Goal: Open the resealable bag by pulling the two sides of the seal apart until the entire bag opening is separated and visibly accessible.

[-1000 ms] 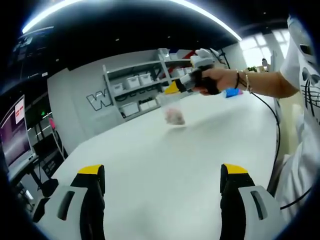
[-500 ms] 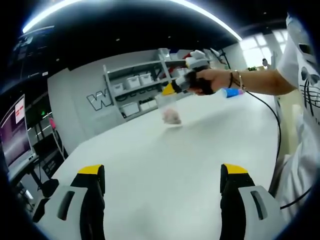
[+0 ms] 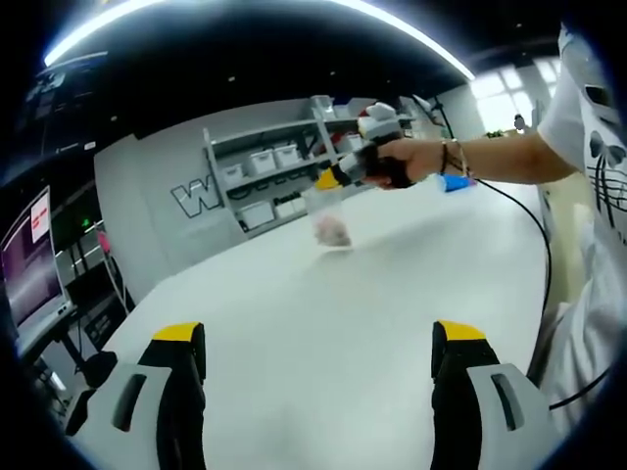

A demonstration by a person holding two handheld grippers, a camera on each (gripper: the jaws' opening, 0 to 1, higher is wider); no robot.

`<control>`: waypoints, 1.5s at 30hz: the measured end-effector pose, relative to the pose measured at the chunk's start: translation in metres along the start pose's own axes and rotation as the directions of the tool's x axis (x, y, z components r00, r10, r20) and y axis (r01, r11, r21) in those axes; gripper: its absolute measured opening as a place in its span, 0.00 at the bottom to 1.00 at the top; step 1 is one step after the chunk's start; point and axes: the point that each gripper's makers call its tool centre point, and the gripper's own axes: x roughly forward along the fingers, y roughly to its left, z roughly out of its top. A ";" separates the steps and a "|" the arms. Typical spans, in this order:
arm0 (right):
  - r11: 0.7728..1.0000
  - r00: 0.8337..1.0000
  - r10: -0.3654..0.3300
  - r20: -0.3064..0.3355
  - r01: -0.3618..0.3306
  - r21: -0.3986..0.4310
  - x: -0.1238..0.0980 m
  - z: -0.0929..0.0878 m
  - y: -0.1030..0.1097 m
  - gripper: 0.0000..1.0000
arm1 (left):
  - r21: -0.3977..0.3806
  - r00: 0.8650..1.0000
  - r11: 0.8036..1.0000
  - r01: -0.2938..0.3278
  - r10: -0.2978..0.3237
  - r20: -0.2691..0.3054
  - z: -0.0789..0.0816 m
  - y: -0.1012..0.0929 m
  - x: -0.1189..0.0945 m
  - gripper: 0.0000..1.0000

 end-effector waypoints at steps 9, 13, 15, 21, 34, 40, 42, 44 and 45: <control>1.000 1.000 -0.015 -0.012 0.015 0.000 0.015 0.007 -0.012 0.00 | 0.000 1.000 1.000 -0.003 0.003 0.001 0.000 0.001 0.000 0.95; 1.000 1.000 -0.018 -0.011 0.018 0.003 0.023 0.010 -0.015 0.00 | 0.001 1.000 1.000 -0.001 0.001 -0.002 -0.001 0.000 0.000 0.95; 1.000 1.000 -0.021 -0.013 0.021 0.004 0.025 0.011 -0.018 0.00 | 0.000 1.000 1.000 -0.002 0.002 -0.003 -0.001 0.000 0.000 0.95; 1.000 1.000 -0.029 -0.012 0.029 0.012 0.035 0.016 -0.024 0.00 | -0.001 1.000 1.000 -0.003 0.003 0.001 0.000 0.000 0.001 0.95; 0.998 0.998 -0.055 -0.019 0.055 0.013 0.050 0.021 -0.034 0.00 | -0.001 1.000 1.000 0.000 0.000 0.000 0.000 0.001 0.003 0.94; 0.998 0.997 -0.067 -0.024 0.068 0.010 0.056 0.021 -0.039 0.00 | 0.007 1.000 1.000 -0.003 0.003 -0.006 0.000 0.003 0.002 0.94; 0.997 0.997 -0.070 -0.027 0.070 0.013 0.059 0.021 -0.041 0.00 | 0.009 1.000 1.000 -0.005 0.005 -0.009 0.001 0.004 0.002 0.94; 0.997 0.997 -0.073 -0.030 0.073 0.013 0.066 0.024 -0.046 0.00 | 0.009 1.000 1.000 -0.006 0.006 -0.009 0.001 0.005 0.003 0.94; 0.997 0.997 -0.074 -0.030 0.074 0.012 0.067 0.024 -0.046 0.00 | 0.009 1.000 1.000 -0.006 0.006 -0.009 0.001 0.005 0.003 0.94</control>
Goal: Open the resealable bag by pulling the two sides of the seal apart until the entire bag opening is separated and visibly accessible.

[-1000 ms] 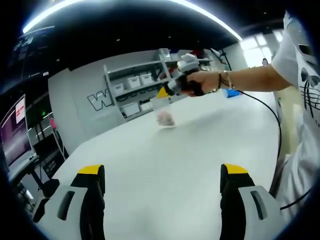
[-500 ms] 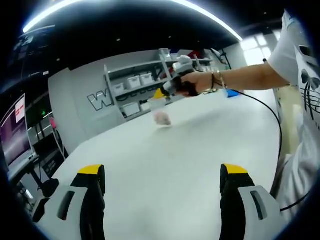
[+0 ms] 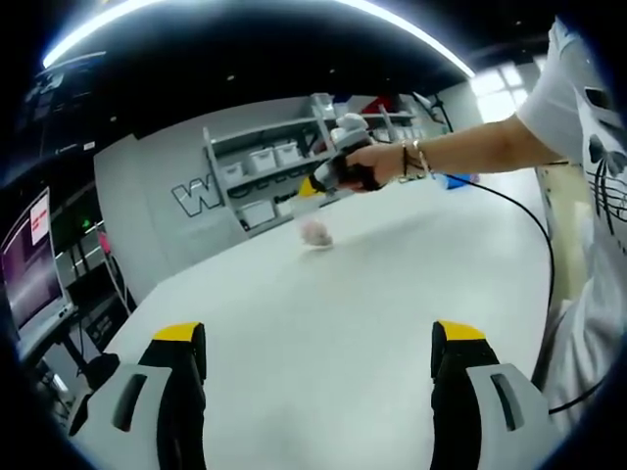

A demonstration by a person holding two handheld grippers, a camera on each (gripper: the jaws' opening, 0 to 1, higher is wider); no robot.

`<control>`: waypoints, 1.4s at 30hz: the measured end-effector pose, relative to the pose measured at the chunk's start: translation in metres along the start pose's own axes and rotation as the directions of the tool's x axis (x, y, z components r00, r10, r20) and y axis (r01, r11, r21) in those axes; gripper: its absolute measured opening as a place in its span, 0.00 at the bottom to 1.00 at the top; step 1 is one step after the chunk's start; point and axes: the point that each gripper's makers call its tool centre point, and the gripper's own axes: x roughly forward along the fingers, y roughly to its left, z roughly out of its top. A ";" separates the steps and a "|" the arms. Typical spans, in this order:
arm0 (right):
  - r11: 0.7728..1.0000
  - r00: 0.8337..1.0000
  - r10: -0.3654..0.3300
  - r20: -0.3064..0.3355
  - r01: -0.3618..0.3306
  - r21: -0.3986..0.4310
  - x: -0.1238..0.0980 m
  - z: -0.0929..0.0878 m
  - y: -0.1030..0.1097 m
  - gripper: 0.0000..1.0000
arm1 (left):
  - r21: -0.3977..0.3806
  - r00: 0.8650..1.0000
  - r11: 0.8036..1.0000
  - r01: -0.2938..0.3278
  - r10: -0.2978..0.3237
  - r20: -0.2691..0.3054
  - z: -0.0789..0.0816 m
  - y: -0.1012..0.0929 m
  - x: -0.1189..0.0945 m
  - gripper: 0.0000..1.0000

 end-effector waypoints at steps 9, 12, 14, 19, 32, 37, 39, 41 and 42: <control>1.000 1.000 -0.005 0.002 0.005 -0.014 0.008 0.004 -0.001 0.00 | 0.001 1.000 1.000 0.007 -0.007 -0.006 -0.001 0.000 0.005 0.94; 1.000 1.000 -0.017 -0.004 0.017 -0.011 0.011 -0.001 -0.005 0.00 | 0.000 1.000 1.000 0.006 -0.006 -0.012 -0.003 0.001 0.005 0.94; 1.000 1.000 -0.027 -0.008 0.027 -0.012 0.013 -0.002 -0.008 0.00 | 0.000 1.000 1.000 0.007 -0.007 -0.013 -0.003 0.001 0.005 0.94; 0.999 0.999 -0.038 -0.003 0.038 -0.005 0.019 0.002 -0.011 0.00 | -0.001 1.000 1.000 0.004 -0.004 -0.013 -0.004 0.002 0.005 0.94; 0.997 0.997 -0.072 -0.001 0.072 -0.018 0.034 0.016 -0.024 0.00 | -0.007 1.000 1.000 -0.006 0.006 -0.018 -0.007 0.007 0.005 0.94; 0.995 0.995 -0.097 -0.005 0.096 -0.036 0.039 0.015 -0.028 0.00 | -0.010 1.000 1.000 -0.003 0.003 -0.018 -0.008 0.006 0.006 0.94; 0.989 0.992 -0.123 -0.016 0.121 -0.084 0.045 0.015 -0.036 0.00 | -0.011 1.000 1.000 -0.003 0.003 -0.017 -0.008 0.007 0.007 0.94; 0.987 0.992 -0.128 -0.013 0.126 -0.100 0.048 0.014 -0.036 0.00 | -0.011 1.000 1.000 -0.005 0.005 -0.017 -0.009 0.007 0.007 0.94; 0.986 0.991 -0.130 -0.011 0.128 -0.110 0.049 0.013 -0.035 0.00 | -0.010 1.000 1.000 -0.006 0.005 -0.017 -0.009 0.008 0.007 0.94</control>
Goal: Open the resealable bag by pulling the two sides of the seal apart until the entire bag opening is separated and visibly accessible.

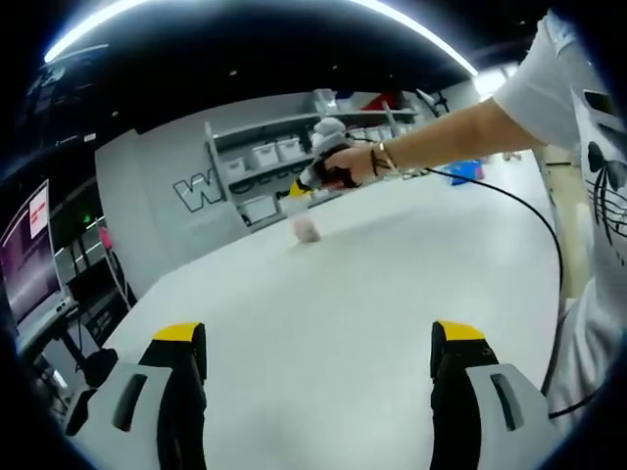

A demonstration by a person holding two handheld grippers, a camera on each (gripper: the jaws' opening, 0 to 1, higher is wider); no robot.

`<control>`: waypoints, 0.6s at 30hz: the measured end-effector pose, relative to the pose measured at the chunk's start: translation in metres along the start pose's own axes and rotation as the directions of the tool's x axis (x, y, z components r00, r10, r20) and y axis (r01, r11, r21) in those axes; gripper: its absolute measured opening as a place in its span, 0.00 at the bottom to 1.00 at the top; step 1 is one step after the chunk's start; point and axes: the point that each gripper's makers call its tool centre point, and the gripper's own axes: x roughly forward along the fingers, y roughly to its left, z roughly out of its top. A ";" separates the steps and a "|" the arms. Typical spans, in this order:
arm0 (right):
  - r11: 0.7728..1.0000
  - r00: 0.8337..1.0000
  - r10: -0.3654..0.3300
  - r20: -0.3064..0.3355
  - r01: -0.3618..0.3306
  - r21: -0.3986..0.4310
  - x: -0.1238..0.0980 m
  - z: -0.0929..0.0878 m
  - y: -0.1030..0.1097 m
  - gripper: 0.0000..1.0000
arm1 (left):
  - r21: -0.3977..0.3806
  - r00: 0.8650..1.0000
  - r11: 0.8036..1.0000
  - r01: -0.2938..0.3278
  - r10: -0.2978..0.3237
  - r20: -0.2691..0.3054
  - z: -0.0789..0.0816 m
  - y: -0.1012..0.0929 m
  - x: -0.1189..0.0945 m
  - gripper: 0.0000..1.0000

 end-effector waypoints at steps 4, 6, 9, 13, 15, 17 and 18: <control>0.999 1.000 0.027 -0.011 -0.027 -0.021 0.007 -0.009 0.012 0.00 | -0.001 1.000 1.000 0.003 -0.003 0.001 0.000 -0.001 0.001 0.94; 0.999 0.999 0.042 -0.021 -0.042 -0.028 0.011 -0.017 0.019 0.00 | -0.001 1.000 1.000 0.003 -0.003 0.002 0.000 -0.001 0.001 0.94; 0.998 0.998 0.053 -0.034 -0.054 -0.024 0.016 -0.026 0.024 0.00 | -0.001 1.000 1.000 0.004 -0.004 0.005 0.001 -0.001 0.001 0.94; 0.998 0.997 0.064 -0.053 -0.065 -0.010 0.021 -0.041 0.027 0.00 | -0.004 1.000 1.000 -0.001 0.001 0.007 0.001 0.000 -0.001 0.94; 0.997 0.996 0.070 -0.053 -0.069 0.019 0.022 -0.050 0.029 0.00 | -0.007 1.000 1.000 -0.002 0.002 0.007 0.000 0.000 -0.001 0.94; 0.997 0.994 0.082 -0.066 -0.081 0.019 0.024 -0.061 0.036 0.00 | -0.008 1.000 1.000 -0.001 0.001 0.006 0.000 0.000 0.000 0.94; 0.996 0.993 0.087 -0.074 -0.087 0.013 0.025 -0.065 0.040 0.00 | -0.008 1.000 1.000 0.001 -0.001 0.008 0.000 -0.001 0.000 0.94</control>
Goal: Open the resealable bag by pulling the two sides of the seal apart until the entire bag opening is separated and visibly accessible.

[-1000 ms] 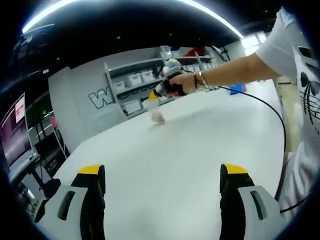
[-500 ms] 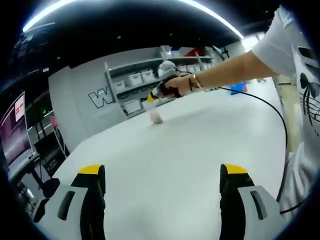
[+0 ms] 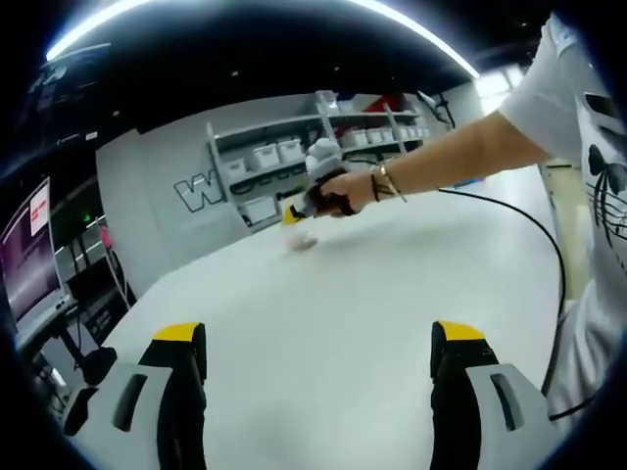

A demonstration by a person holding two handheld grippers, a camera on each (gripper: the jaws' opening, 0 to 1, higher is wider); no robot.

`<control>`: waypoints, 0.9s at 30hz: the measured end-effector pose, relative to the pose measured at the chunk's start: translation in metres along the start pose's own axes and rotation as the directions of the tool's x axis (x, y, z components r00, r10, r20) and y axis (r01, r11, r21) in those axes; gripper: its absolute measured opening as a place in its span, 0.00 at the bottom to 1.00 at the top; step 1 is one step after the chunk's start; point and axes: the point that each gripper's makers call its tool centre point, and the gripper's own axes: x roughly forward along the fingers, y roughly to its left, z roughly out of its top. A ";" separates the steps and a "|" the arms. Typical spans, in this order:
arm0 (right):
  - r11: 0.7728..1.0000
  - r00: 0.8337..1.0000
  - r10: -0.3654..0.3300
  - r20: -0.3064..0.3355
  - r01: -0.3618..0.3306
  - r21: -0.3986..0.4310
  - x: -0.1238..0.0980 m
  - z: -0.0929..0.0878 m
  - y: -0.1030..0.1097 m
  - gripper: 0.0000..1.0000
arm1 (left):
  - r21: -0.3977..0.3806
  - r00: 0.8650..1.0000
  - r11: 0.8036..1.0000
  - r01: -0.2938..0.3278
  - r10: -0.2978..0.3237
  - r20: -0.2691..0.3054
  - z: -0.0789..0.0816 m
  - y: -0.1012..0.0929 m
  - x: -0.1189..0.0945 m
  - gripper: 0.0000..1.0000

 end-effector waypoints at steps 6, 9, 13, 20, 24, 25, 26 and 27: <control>0.998 1.000 0.013 -0.020 -0.014 -0.060 0.004 -0.011 0.015 0.00 | 0.002 1.000 1.000 0.002 -0.002 0.005 0.001 0.000 -0.002 0.94; 0.997 0.999 0.022 -0.041 -0.025 -0.076 0.006 -0.021 0.020 0.00 | -0.002 1.000 1.000 -0.004 0.004 0.007 0.001 0.002 -0.003 0.94; 0.996 0.998 0.035 -0.058 -0.039 -0.080 0.007 -0.031 0.026 0.00 | -0.002 1.000 1.000 -0.002 0.002 0.010 0.002 0.001 -0.004 0.94; 0.992 0.994 0.068 -0.085 -0.077 -0.101 0.007 -0.045 0.043 0.00 | 0.000 1.000 1.000 -0.006 0.006 0.019 0.004 0.002 -0.006 0.94; 0.984 0.992 0.081 -0.096 -0.095 -0.151 0.006 -0.051 0.052 0.00 | 0.000 1.000 1.000 -0.010 0.010 0.020 0.004 0.003 -0.008 0.94; 0.982 0.992 0.082 -0.098 -0.097 -0.164 0.005 -0.053 0.054 0.00 | 0.001 1.000 1.000 -0.011 0.011 0.020 0.003 0.003 -0.009 0.94; 0.980 0.992 0.082 -0.098 -0.098 -0.171 0.004 -0.054 0.056 0.00 | 0.001 1.000 1.000 -0.011 0.011 0.020 0.003 0.003 -0.009 0.94; 0.979 0.992 0.081 -0.092 -0.097 -0.181 0.002 -0.054 0.057 0.00 | 0.000 1.000 1.000 -0.012 0.012 0.020 0.003 0.003 -0.010 0.94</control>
